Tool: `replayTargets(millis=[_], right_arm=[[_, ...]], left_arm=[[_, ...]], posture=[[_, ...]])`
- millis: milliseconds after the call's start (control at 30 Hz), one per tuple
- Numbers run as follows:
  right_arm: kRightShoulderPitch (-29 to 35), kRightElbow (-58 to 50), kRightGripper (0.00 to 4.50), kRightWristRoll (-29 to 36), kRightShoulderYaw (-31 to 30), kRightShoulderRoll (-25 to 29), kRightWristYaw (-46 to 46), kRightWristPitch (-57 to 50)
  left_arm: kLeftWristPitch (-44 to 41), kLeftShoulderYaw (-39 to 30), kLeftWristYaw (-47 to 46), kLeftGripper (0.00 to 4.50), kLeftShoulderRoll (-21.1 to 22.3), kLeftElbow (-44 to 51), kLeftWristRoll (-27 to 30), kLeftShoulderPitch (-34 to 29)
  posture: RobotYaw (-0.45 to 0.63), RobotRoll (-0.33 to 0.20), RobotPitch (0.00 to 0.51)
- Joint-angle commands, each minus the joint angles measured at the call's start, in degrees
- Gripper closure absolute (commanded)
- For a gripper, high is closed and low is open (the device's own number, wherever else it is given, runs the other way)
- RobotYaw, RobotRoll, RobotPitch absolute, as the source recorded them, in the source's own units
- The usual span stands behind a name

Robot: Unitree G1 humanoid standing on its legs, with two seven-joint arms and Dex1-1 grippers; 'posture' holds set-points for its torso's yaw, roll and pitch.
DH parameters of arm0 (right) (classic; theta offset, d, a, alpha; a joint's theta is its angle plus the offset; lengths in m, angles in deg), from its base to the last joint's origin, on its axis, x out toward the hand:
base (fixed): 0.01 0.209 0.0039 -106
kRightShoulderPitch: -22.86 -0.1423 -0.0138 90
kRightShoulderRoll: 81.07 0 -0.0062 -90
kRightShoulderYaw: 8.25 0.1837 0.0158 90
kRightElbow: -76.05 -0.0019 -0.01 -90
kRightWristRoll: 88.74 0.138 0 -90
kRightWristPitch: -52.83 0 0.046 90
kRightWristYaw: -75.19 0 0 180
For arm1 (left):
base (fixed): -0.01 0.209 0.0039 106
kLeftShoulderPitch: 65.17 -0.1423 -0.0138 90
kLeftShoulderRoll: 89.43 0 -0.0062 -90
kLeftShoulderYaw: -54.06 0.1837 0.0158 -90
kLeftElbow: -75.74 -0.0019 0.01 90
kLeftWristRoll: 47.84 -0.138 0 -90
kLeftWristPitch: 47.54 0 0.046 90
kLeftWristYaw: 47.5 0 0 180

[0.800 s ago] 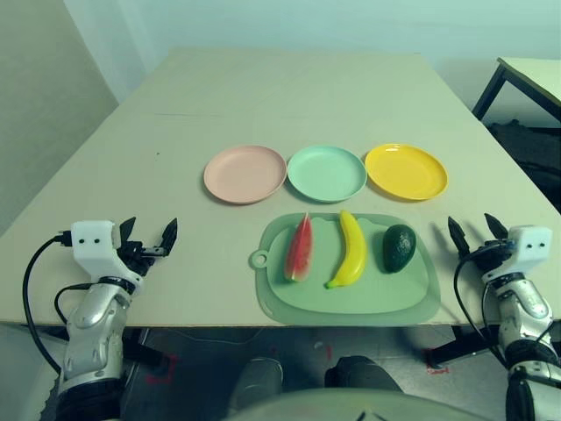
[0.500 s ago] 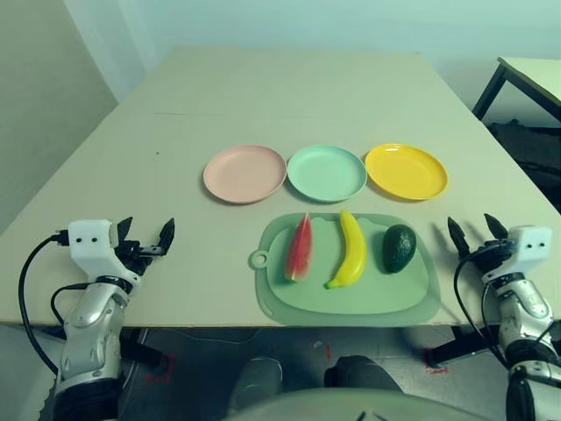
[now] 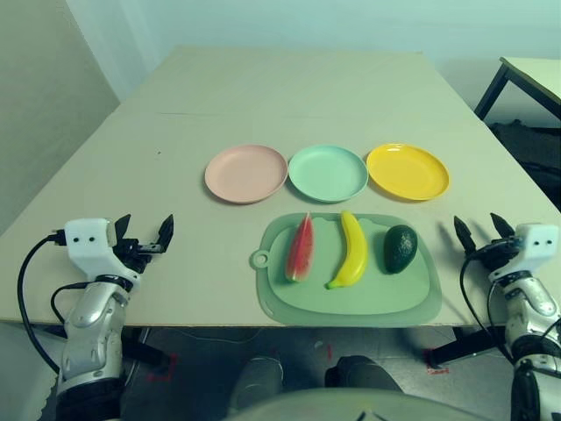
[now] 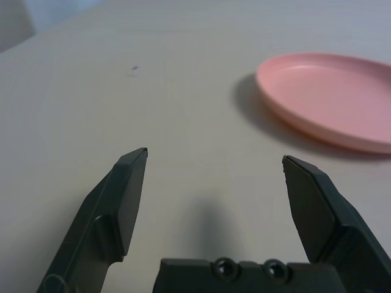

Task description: Place the fruits into color-matched plates.

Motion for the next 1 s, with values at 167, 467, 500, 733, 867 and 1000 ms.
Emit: replayTargets(millis=[167, 467, 500, 733, 867, 1000], right_arm=[[5.0, -17.5, 0.0, 4.9, -1.8, 1.8, -6.6, -15.4], [13.8, -62.9, 0.0, 5.2, -12.6, 20.9, -16.1, -45.3], [11.6, -65.3, 0.0, 4.2, -14.5, 23.0, -17.5, -46.6], [-11.1, -62.3, 0.0, -15.1, -32.1, 34.6, -34.5, -32.5], [-29.0, -50.2, 0.0, -23.7, -41.6, 32.3, -45.2, -12.1], [-36.5, -44.3, 0.0, -25.8, -48.0, 30.5, -52.8, -1.1]], left_arm=[[-5.7, 3.7, 27.1, 0.02, 6.5, 7.7, 15.4, -1.4], [-12.9, 11.1, 49.5, 0.02, 22.2, 13.9, 17.1, -2.9], [-12.9, 11.9, 50.7, 0.02, 23.0, 14.5, 16.7, -2.8], [-12.5, 14.9, 53.1, 0.02, 24.3, 15.4, 14.8, -0.1], [-12.5, 15.6, 53.2, 0.02, 24.6, 14.4, 13.2, -0.9], [-12.8, 15.5, 52.6, 0.02, 24.6, 15.5, 12.8, -1.8]], posture=[[-0.01, 0.0, 0.03], [-0.06, 0.0, 0.028], [-0.06, 0.0, 0.026], [-0.06, 0.0, 0.023], [-0.04, 0.0, 0.023], [-0.01, 0.0, 0.028]])
